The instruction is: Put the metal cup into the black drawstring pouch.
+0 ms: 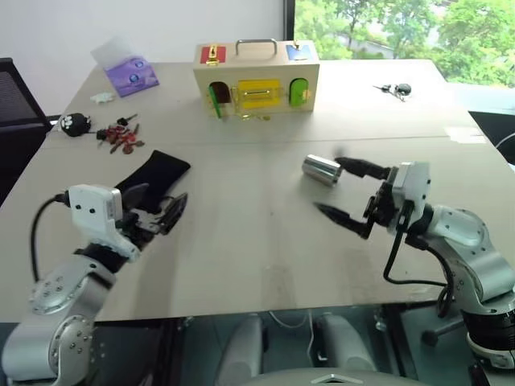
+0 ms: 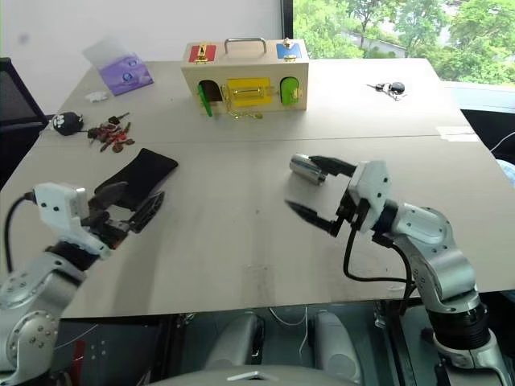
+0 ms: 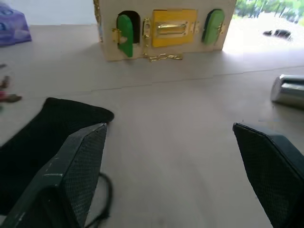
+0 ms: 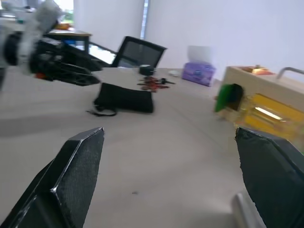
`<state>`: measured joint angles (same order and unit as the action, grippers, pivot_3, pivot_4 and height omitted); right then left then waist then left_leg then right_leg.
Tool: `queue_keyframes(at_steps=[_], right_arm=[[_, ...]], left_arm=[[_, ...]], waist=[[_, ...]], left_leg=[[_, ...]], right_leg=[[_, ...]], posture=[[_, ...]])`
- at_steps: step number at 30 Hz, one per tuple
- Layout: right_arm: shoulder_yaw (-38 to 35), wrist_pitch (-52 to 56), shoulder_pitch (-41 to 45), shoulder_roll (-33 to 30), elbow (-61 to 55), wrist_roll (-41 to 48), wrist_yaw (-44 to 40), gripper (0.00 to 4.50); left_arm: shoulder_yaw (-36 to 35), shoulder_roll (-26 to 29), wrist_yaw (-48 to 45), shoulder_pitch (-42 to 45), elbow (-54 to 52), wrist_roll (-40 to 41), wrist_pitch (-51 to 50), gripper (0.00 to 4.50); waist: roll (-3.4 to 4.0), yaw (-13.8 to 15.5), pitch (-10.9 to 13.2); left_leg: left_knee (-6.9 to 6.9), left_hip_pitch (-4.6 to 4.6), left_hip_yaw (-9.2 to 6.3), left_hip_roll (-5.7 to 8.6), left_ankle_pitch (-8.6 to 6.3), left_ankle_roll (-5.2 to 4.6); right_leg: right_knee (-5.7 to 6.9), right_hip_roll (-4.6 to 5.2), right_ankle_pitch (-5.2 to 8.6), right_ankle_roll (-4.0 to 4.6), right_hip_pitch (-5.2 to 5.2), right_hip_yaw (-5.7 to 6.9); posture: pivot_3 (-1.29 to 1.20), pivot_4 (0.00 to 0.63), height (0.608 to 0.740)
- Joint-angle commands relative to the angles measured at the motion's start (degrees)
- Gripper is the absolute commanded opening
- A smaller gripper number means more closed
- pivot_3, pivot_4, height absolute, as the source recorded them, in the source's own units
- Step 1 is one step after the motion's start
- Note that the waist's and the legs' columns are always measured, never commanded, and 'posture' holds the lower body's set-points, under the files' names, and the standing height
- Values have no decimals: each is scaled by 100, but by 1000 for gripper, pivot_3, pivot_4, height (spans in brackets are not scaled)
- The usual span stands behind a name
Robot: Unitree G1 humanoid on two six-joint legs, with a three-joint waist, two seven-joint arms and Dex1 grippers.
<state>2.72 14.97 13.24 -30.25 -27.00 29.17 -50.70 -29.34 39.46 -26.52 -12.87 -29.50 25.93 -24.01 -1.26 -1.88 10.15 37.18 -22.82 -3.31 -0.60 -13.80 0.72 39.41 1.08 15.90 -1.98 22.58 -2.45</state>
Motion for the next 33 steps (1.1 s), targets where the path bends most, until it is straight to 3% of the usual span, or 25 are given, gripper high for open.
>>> queue_keyframes(at_steps=[1, 5, 10, 18, 25, 33], right_arm=[[7, -51, 20, -132, -280, 238, -319, 4500], [19, -368, -77, -50, -157, 181, -456, 4500], [92, -431, -93, 4, -126, 147, -484, 4500], [81, -540, -283, 37, -173, 0, -342, 4500], [120, -557, -338, 77, -251, -94, -169, 4500], [65, -512, -342, 46, -324, -119, -52, 4500]], left_arm=[[-316, 671, -322, -229, 500, -1156, 1025, 4405], [-395, 1272, -884, -785, 1387, -2198, 2962, 4405], [-259, 1572, -726, -695, 2271, -3076, 4215, 4405], [242, 2067, -225, -235, 3323, -4344, 5039, 4405], [1223, 2336, 683, 883, 4182, -5499, 5376, 4405], [2008, 2369, 1140, 1750, 4705, -6079, 5295, 4405]], waist=[[0, 1, 1], [7, -4, 3], [5, 12, 2], [5, 27, 2], [2, 22, 2], [2, -22, 2]], left_leg=[[-4, 0, -2, -1, 0, 0], [-20, -1, 3, -8, 0, 0], [-47, -5, 5, -7, -4, -6], [-53, -4, 7, 0, -6, -10], [-53, -3, 0, 5, -6, -10], [-53, -7, 1, 5, -7, -12]], right_leg=[[-11, -2, 0, 1, -2, 2], [-41, -2, 0, 1, -3, 2], [-57, 44, -2, 1, 2, 11], [-56, 50, -3, -2, 2, 15], [-50, 26, -3, -4, 1, 28], [-46, 27, -4, -5, 5, 26]], posture=[[0, 150, 740], [0, 150, 740], [0, 150, 740], [0, 150, 740], [0, 150, 740], [0, 150, 740]])
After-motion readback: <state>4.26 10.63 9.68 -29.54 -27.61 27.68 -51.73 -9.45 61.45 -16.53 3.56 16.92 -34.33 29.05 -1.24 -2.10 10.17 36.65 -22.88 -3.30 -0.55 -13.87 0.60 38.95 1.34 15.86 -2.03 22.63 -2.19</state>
